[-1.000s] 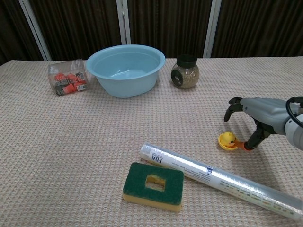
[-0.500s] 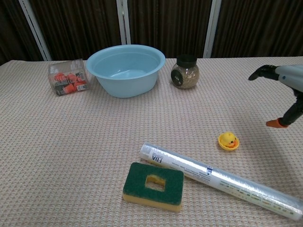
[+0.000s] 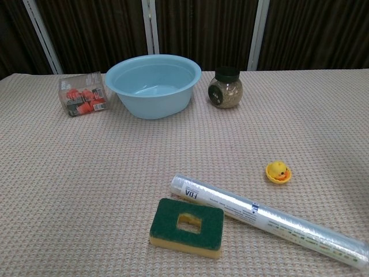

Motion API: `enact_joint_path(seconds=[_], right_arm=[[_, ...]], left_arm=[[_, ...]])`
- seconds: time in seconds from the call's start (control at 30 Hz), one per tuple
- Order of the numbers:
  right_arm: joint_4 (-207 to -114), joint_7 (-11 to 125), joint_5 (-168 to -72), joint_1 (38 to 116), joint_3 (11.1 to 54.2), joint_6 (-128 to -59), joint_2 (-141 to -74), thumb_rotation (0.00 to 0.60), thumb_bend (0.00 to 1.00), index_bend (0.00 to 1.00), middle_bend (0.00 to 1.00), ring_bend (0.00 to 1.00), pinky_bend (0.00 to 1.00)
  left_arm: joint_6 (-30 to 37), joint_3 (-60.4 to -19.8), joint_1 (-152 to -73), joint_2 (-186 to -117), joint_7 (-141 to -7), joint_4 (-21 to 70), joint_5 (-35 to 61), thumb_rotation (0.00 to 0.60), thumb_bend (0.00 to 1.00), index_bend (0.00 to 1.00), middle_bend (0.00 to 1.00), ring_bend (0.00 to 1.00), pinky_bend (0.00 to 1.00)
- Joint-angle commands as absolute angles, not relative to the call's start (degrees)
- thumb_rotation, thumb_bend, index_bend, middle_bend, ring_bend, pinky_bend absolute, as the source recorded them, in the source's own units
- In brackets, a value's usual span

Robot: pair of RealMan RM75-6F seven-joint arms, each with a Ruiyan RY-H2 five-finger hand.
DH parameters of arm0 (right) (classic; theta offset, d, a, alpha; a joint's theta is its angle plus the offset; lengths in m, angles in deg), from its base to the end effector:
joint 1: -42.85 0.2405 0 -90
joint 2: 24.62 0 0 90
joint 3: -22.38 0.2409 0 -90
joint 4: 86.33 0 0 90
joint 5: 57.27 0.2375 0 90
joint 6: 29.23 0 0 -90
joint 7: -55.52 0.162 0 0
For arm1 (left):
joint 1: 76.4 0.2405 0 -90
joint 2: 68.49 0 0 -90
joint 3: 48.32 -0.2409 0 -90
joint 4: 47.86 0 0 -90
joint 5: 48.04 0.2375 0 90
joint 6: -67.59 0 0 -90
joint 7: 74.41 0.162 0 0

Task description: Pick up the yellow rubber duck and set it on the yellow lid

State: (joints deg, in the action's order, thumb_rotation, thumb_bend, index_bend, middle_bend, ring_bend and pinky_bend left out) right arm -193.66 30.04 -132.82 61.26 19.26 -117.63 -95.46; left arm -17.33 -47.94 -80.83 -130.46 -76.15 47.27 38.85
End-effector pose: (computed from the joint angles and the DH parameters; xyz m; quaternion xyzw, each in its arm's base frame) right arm -0.2188 -0.2239 0.0712 0.6361 -0.3608 0.3657 0.5758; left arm -0.3047 0.1869 0.1261 -0.5982 -0.4118 -0.3876 0.5678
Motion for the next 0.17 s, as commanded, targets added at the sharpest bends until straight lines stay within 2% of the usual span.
enact_joint_path(seconds=[0.03, 0.17], right_arm=[[-189.47, 36.1, -140.83, 55.48, 15.9, -125.01, -93.9, 0.6, 0.09, 0.0, 0.0, 0.0, 0.0], [-182.79, 40.73, -145.76, 51.91, 14.77, -129.94, -94.4, 0.6, 0.09, 0.0, 0.0, 0.0, 0.0]], left_arm=[[-17.95, -48.14, -80.44, -130.42, -75.94, 47.08, 39.21, 0.6, 0.09, 0.0, 0.0, 0.0, 0.0], [-18.31, -48.04, -80.16, -130.52, -75.8, 46.73, 39.01, 0.6, 0.09, 0.0, 0.0, 0.0, 0.0]])
